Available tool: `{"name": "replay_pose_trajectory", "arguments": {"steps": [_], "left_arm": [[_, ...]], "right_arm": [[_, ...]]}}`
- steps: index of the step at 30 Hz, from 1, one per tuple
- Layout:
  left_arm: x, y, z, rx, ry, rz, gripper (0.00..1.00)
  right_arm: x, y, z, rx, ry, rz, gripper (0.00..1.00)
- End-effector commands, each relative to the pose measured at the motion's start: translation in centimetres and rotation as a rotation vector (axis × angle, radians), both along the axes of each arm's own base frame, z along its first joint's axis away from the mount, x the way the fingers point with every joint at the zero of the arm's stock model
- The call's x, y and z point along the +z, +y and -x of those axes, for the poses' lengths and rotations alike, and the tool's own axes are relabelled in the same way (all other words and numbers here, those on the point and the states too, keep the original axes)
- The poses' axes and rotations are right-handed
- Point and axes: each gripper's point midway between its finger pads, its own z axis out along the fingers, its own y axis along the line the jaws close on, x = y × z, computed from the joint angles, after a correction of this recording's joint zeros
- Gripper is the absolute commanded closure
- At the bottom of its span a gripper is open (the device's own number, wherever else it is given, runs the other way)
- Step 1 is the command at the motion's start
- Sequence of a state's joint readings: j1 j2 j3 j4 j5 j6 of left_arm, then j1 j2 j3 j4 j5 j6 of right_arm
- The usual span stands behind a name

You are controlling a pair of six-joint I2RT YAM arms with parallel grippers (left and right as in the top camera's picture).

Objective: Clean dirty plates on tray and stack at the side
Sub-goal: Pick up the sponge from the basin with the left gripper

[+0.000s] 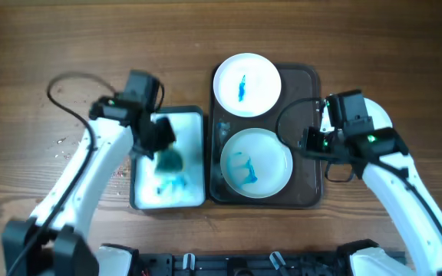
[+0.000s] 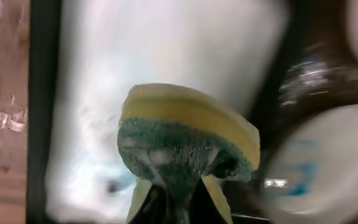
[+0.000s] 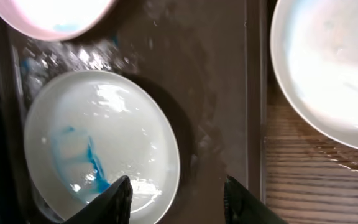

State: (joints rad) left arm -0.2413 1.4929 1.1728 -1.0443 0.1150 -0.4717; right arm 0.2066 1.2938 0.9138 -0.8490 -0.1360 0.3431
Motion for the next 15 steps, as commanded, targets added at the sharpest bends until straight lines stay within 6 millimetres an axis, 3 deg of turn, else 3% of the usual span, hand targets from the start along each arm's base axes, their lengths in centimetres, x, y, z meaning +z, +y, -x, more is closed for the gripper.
{"name": "replay_pose_trajectory", "arguments": {"steps": [1, 5, 8, 12, 15], "left_arm": [[5.6, -4.0, -1.0, -0.120, -0.164, 0.104, 0.96], [4.9, -7.6, -0.7, -0.177, -0.161, 0.129, 0.96], [3.3, -9.2, -0.5, -0.201, -0.117, 0.123, 0.96], [-0.2, -12.1, -0.3, -0.228, -0.029, 0.132, 0.96], [-2.8, -15.3, 0.3, -0.282, 0.021, 0.167, 0.96]], "right_arm": [[-2.7, 1.4, 0.4, 0.106, 0.115, -0.054, 0.55], [-6.8, 1.7, -0.3, 0.140, 0.201, -0.040, 0.73], [-9.1, 1.9, -1.3, 0.145, 0.211, -0.039, 0.73], [-11.6, 3.3, -0.7, 0.184, 0.274, -0.111, 0.85], [-12.4, 2.7, -0.1, 0.168, 0.301, -0.084, 0.96]]}}
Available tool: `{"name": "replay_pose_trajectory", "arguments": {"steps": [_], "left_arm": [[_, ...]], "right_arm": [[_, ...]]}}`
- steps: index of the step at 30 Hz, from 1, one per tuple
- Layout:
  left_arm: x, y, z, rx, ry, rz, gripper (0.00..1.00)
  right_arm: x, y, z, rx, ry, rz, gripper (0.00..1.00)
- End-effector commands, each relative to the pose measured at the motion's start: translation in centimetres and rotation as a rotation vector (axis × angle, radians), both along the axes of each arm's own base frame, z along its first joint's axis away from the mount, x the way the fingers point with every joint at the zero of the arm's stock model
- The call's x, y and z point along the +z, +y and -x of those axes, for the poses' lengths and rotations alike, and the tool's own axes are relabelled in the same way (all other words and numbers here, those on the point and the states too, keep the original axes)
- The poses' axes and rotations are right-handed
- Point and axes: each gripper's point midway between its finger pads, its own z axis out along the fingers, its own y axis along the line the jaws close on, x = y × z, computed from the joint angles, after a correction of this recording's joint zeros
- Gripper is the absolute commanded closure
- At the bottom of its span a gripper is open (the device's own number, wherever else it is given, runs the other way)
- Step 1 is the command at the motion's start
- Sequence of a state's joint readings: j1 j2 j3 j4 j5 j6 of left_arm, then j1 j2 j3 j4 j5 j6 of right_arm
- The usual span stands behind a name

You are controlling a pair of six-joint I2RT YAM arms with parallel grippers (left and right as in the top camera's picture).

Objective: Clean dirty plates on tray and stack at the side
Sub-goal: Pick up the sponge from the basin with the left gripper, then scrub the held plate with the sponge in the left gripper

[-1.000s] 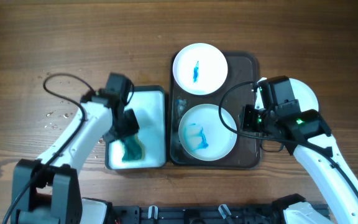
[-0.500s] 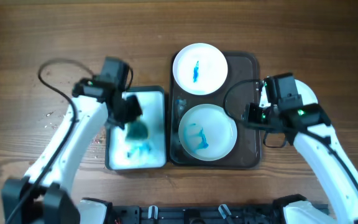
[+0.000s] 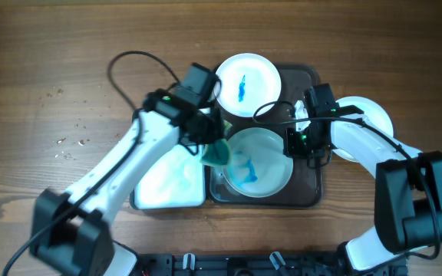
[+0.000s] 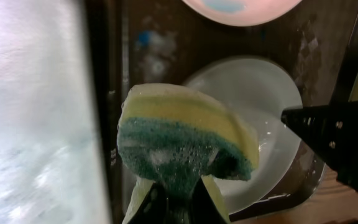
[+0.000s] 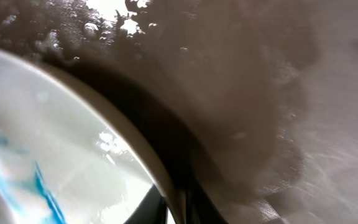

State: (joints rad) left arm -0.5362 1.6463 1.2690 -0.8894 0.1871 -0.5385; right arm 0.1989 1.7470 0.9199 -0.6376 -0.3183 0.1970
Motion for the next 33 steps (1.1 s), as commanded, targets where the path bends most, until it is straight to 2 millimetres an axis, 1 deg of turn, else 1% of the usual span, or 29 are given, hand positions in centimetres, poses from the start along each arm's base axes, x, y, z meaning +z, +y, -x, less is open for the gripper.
{"name": "replay_pose_trajectory", "arguments": {"steps": [1, 3, 5, 7, 8, 9, 10, 11, 12, 14, 15, 16, 17, 18, 20, 22, 23, 25, 26, 27, 28, 29, 31, 33], "left_arm": [[-3.3, -4.5, 1.1, -0.057, 0.077, 0.044, 0.96], [-5.1, -6.3, 1.2, -0.094, 0.073, 0.046, 0.96], [-7.9, -8.4, 1.8, -0.145, 0.087, 0.035, 0.96], [-10.0, -9.2, 2.8, -0.173, 0.117, 0.010, 0.96], [-11.1, -9.2, 3.1, -0.179, 0.130, -0.014, 0.96], [-12.4, -8.7, 3.3, -0.168, 0.138, -0.060, 0.96], [-13.7, -7.2, 2.8, -0.138, 0.125, -0.148, 0.96], [-14.2, -6.2, 2.4, -0.124, 0.108, -0.203, 0.96], [-14.4, -5.0, 1.8, -0.105, 0.086, -0.255, 0.96], [-14.0, -3.0, 0.5, -0.063, 0.052, -0.319, 0.96], [-13.6, -1.3, -0.3, -0.032, 0.030, -0.370, 0.96], [-13.0, 0.9, -1.3, 0.006, 0.004, -0.441, 0.96], [-12.5, 2.8, -1.9, 0.028, -0.016, -0.504, 0.96], [-12.0, 4.5, -2.5, 0.023, -0.038, -0.571, 0.96], [-11.8, 5.6, -3.1, -0.019, -0.055, -0.623, 0.96], [-11.8, 5.4, -3.2, -0.022, -0.061, -0.615, 0.96], [-12.1, 4.6, -3.1, -0.025, -0.050, -0.566, 0.96], [-12.7, 0.9, -2.3, -0.054, 0.014, -0.367, 0.96], [-12.8, -1.7, -1.6, -0.080, 0.056, -0.227, 0.96], [-12.4, -4.6, -0.9, -0.117, 0.099, -0.073, 0.96], [-11.9, -6.8, -0.2, -0.152, 0.132, 0.046, 0.96], [-10.8, -9.7, 0.6, -0.206, 0.160, 0.189, 0.96], [-9.8, -12.5, 1.9, -0.278, 0.174, 0.300, 0.96], [-9.7, -14.1, 3.2, -0.337, 0.159, 0.314, 0.96]], "right_arm": [[-2.0, -0.6, 1.6, -0.005, 0.075, 0.032, 0.96], [-2.1, -1.1, 1.6, -0.030, 0.084, 0.060, 0.96], [-2.2, -1.3, 1.7, -0.045, 0.093, 0.069, 0.96], [-2.2, -1.3, 1.8, -0.045, 0.094, 0.070, 0.96], [-2.2, -1.3, 1.8, -0.045, 0.094, 0.069, 0.96], [-2.2, -1.3, 1.8, -0.045, 0.095, 0.069, 0.96], [-2.2, -1.3, 1.9, -0.045, 0.097, 0.070, 0.96], [-2.2, -1.3, 1.9, -0.045, 0.100, 0.071, 0.96], [-2.2, -1.3, 2.0, -0.045, 0.104, 0.071, 0.96], [-2.2, -1.3, 2.1, -0.044, 0.107, 0.072, 0.96], [-2.2, -1.3, 2.1, -0.045, 0.108, 0.072, 0.96], [-2.2, -1.3, 2.1, -0.044, 0.108, 0.072, 0.95], [-2.2, -1.3, 2.1, -0.044, 0.107, 0.072, 0.96], [-2.2, -1.3, 2.1, -0.044, 0.107, 0.072, 0.96], [-2.2, -1.3, 2.1, -0.043, 0.107, 0.072, 0.95], [-2.2, -1.3, 2.1, -0.044, 0.107, 0.072, 0.96], [-2.2, -1.3, 2.1, -0.044, 0.108, 0.072, 0.96], [-2.2, -1.3, 2.2, -0.043, 0.110, 0.073, 0.96], [-2.2, -1.3, 2.2, -0.043, 0.111, 0.073, 0.96], [-2.2, -1.3, 2.2, -0.043, 0.111, 0.073, 0.96], [-2.2, -1.3, 2.2, -0.043, 0.111, 0.073, 0.96], [-2.2, -1.3, 2.2, -0.043, 0.111, 0.073, 0.96], [-2.2, -1.3, 2.2, -0.043, 0.112, 0.073, 0.96], [-2.2, -1.4, 2.3, -0.043, 0.114, 0.074, 0.96]]}}
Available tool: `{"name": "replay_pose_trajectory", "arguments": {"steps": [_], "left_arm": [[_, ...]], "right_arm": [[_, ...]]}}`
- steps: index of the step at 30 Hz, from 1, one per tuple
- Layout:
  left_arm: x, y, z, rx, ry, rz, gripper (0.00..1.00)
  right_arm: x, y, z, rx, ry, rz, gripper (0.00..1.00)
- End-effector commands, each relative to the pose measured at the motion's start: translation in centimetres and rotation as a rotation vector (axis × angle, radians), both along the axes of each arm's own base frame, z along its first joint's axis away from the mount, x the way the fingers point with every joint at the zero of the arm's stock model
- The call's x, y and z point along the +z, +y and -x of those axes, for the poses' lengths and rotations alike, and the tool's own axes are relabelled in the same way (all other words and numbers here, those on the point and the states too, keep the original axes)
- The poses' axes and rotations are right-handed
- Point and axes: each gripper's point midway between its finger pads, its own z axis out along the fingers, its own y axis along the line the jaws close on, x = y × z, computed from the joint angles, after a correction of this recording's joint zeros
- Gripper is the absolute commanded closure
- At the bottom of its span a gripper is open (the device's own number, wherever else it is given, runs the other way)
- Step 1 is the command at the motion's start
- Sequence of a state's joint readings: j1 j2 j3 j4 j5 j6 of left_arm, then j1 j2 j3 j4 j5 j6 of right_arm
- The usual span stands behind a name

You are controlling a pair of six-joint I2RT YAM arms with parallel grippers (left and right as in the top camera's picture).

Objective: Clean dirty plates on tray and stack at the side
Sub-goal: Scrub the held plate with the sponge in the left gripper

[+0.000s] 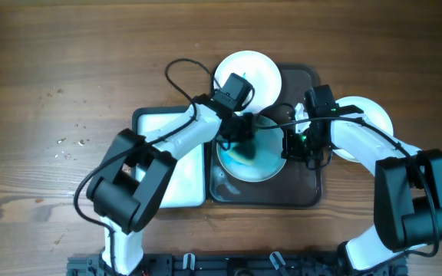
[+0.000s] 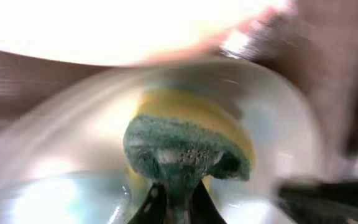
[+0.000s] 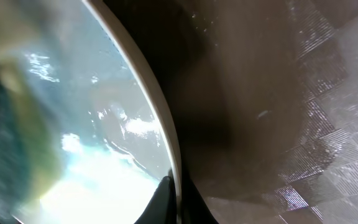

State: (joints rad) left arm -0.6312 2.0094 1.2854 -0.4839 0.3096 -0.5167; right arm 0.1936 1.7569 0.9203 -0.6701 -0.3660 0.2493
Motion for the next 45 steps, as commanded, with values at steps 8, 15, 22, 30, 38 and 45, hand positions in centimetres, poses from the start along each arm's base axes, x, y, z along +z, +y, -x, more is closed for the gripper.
{"name": "replay_pose_trajectory", "arguments": {"steps": [8, 15, 22, 30, 38, 45], "left_arm": [[-1.8, -3.1, 7.6, -0.174, 0.171, -0.002, 0.96], [-3.5, 10.1, 5.7, -0.042, 0.161, -0.519, 0.96], [-0.2, 12.9, 2.3, 0.049, 0.006, -0.586, 0.96], [2.3, 2.9, 0.3, -0.018, -0.072, -0.115, 0.96], [-0.6, -4.5, 3.2, -0.150, -0.077, -0.005, 0.96], [-0.7, -4.8, 6.9, -0.217, 0.093, 0.060, 0.96]], "right_arm": [[-2.1, -1.9, 1.6, 0.013, 0.060, 0.114, 0.96], [-2.1, -1.9, 1.6, 0.015, 0.060, 0.114, 0.96], [-2.1, -1.8, 1.6, 0.015, 0.059, 0.113, 0.96], [-2.1, -1.9, 1.6, 0.023, 0.056, 0.113, 0.96], [-2.1, -1.9, 1.6, 0.040, 0.053, 0.114, 0.96], [-2.1, -1.9, 1.7, 0.039, 0.055, 0.118, 0.96]]}}
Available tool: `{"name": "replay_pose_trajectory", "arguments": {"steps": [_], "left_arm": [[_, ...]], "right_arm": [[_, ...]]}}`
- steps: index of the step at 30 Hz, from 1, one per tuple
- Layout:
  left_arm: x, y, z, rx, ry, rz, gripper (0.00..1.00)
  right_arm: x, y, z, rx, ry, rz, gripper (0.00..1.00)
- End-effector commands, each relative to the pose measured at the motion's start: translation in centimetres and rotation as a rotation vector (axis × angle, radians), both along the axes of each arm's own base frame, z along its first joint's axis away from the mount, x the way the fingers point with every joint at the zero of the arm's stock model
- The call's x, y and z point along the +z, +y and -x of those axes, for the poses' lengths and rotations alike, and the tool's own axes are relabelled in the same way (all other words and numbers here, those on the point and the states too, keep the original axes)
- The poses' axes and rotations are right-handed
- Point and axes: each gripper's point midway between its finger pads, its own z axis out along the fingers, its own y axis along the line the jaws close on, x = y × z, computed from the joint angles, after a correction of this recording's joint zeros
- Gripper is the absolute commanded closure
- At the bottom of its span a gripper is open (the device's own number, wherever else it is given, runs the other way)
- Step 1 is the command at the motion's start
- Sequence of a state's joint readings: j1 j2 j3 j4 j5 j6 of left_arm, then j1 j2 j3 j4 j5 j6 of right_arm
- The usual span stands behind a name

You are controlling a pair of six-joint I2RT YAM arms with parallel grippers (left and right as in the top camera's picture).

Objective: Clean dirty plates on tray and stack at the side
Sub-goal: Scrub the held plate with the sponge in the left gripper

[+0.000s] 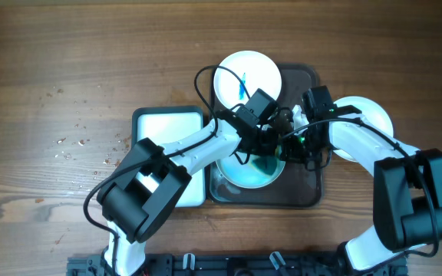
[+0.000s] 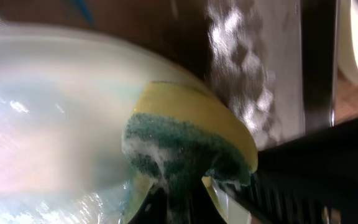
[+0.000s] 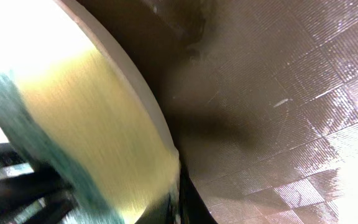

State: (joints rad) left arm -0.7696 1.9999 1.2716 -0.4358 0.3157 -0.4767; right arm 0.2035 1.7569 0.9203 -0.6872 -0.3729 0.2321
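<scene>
A white plate [image 1: 240, 175] smeared with blue lies in the near half of the dark tray [image 1: 311, 193]. My left gripper [image 1: 264, 150] is shut on a yellow-and-green sponge [image 2: 188, 134], which presses on the plate's right side, foam on its green face. My right gripper [image 1: 291, 146] is shut on that plate's right rim [image 3: 126, 71]; the sponge [image 3: 86, 130] is right beside its fingers. A second plate [image 1: 246, 80] with a blue streak sits in the tray's far half. Another white plate [image 1: 374, 115] rests on the table right of the tray.
A white basin [image 1: 167, 123] in a black frame stands just left of the tray, with the left arm crossing over it. Crumbs lie on the wood at the far left [image 1: 67, 149]. Cables loop above the far plate.
The sponge in my left gripper has moved from the plate's upper left part to its right side, next to the right gripper. The right gripper still clamps the rim in the same spot.
First my left gripper held the sponge over the white basin while the right gripper hung open above the tray. Then the sponge was at the near plate's left edge and the right gripper was shut on its right rim. Later the sponge was on the plate, blue smeared; now it is at the right side.
</scene>
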Motion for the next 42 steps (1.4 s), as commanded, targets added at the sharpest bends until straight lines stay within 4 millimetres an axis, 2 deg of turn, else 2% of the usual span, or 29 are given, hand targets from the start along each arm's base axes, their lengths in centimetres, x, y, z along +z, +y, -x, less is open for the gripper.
{"name": "replay_pose_trajectory", "arguments": {"steps": [1, 4, 10, 13, 16, 17, 18, 21, 23, 26, 27, 31, 34, 37, 42], "left_arm": [[-1.4, 0.7, 3.1, -0.051, 0.161, -0.010, 0.96], [-2.5, 4.4, 3.5, -0.044, 0.198, -0.143, 0.96], [-3.4, 12.6, 1.4, 0.082, 0.150, -0.452, 0.96], [-1.9, 17.2, -1.5, 0.179, 0.031, -0.605, 0.96], [0.0, 19.9, -3.1, 0.229, -0.068, -0.702, 0.96], [0.7, 20.1, -3.4, 0.229, -0.093, -0.710, 0.96], [0.6, 19.0, -3.0, 0.185, -0.076, -0.662, 0.96], [-0.1, 13.7, 0.0, 0.024, 0.054, -0.430, 0.96], [0.1, 9.8, 2.1, -0.065, 0.120, -0.275, 0.96], [0.4, 6.1, 4.8, -0.154, 0.173, -0.152, 0.96], [0.5, 4.6, 6.3, -0.203, 0.185, -0.116, 0.96], [0.0, 1.9, 9.4, -0.312, 0.158, -0.088, 0.96], [-0.2, 1.2, 10.1, -0.332, 0.140, -0.090, 0.96], [-0.7, 2.3, 8.8, -0.275, 0.105, -0.156, 0.96], [-2.0, 9.1, 4.1, -0.097, -0.040, -0.480, 0.96]], "right_arm": [[-2.2, -2.2, 1.1, 0.012, 0.042, 0.122, 0.96], [-2.2, -2.2, 1.1, 0.012, 0.041, 0.122, 0.96], [-2.2, -2.2, 1.1, 0.005, 0.043, 0.122, 0.96], [-2.1, -2.2, 1.2, 0.005, 0.045, 0.122, 0.96], [-2.1, -2.2, 1.2, 0.007, 0.046, 0.122, 0.96], [-2.1, -2.2, 1.2, 0.007, 0.045, 0.122, 0.96], [-2.1, -2.2, 1.2, 0.007, 0.045, 0.122, 0.96], [-2.1, -2.2, 1.2, 0.007, 0.045, 0.122, 0.96], [-2.1, -2.2, 1.2, 0.007, 0.045, 0.122, 0.96], [-2.1, -2.2, 1.2, 0.007, 0.046, 0.122, 0.96], [-2.1, -2.2, 1.2, 0.007, 0.046, 0.122, 0.96], [-2.1, -2.3, 1.2, 0.006, 0.047, 0.123, 0.96], [-2.1, -2.3, 1.3, 0.005, 0.051, 0.123, 0.96], [-2.1, -2.3, 1.4, 0.005, 0.054, 0.123, 0.96], [-2.1, -2.3, 1.4, -0.010, 0.058, 0.124, 0.96]]}}
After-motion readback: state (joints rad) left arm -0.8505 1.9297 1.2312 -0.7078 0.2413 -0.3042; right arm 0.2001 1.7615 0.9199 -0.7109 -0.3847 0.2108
